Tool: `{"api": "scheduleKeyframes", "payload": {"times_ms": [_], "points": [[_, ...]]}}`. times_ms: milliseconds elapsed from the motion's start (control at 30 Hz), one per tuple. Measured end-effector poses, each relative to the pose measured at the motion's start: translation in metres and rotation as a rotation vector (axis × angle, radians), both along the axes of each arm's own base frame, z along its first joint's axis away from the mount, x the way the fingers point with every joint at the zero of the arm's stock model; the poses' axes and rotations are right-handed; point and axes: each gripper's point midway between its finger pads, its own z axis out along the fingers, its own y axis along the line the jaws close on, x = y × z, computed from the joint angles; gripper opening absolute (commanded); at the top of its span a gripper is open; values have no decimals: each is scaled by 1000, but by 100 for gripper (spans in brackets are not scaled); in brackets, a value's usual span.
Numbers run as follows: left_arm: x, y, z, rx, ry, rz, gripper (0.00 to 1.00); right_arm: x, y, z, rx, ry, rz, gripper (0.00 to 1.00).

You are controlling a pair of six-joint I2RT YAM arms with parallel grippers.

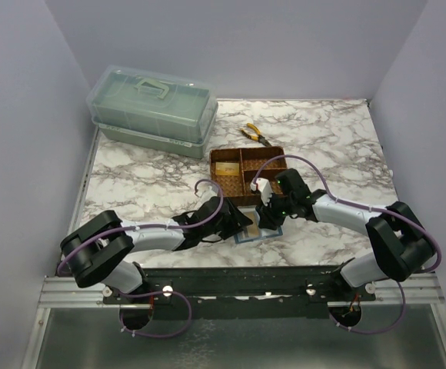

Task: Take the credit cards out of the card holder
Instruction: Remove the credit card from the card holder.

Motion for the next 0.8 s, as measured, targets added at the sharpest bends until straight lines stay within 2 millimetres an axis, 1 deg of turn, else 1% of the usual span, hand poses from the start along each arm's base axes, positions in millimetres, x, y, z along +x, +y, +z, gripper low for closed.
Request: {"api": "scheduleKeyframes", "payload": {"times_ms": [367,500,633,800], "points": [[6,0,2,90,25,13,55,0,0,0,-1,1,0,39],[4,3,-2,123,43,13,56,0,0,0,-2,2,0,39],[2,4,-10,154,64,11,56,1,1,0,-2,2,1,39],[5,1,-11,162,69,10,56,1,1,0,-2,2,0,39]]}}
